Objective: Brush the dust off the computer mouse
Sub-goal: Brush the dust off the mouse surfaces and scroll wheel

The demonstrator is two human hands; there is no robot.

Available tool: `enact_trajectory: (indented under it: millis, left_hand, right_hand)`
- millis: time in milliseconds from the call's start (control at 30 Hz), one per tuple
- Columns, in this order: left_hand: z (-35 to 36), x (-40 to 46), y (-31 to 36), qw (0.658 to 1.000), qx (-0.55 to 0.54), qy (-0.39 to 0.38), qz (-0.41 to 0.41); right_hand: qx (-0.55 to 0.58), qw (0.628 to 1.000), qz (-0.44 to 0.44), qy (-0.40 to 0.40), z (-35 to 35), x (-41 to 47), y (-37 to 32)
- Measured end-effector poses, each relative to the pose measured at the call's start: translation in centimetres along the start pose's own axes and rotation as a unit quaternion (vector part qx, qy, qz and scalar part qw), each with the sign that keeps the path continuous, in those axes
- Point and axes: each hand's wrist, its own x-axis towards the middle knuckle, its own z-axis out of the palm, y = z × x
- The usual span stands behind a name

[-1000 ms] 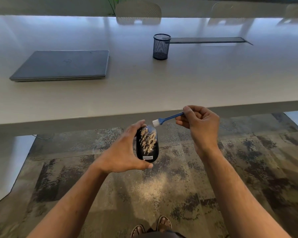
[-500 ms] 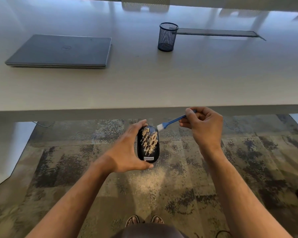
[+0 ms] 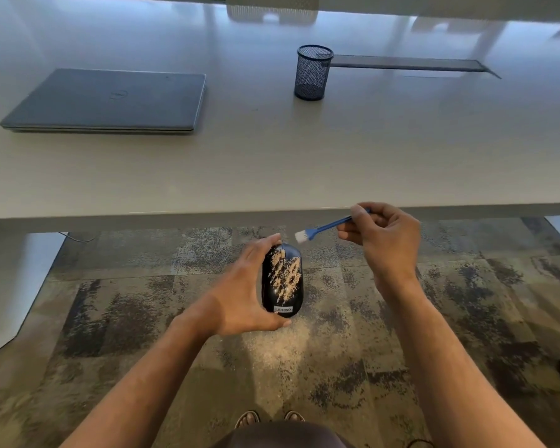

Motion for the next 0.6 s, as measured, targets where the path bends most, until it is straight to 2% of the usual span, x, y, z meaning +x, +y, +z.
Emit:
enact_trajectory:
  millis: [167,400,600]
  left_hand:
    - [0.2,0.2,0.5,1.0,-0.008,-0.004,0.005]
    - [0.3,0.1,0.5,1.0,-0.009,0.001,0.003]
    - [0.5,0.1,0.6,1.0,-0.009,0.0,0.0]
  right_hand:
    - [-0.03,0.999,-0.011,-0.032,1.2,-0.2,0.3]
    - [0.0,1.0,0.007,0.0,-0.5,0.0,0.1]
    - [0.001,0.999,0.015,-0.028,0.1,-0.7,0.3]
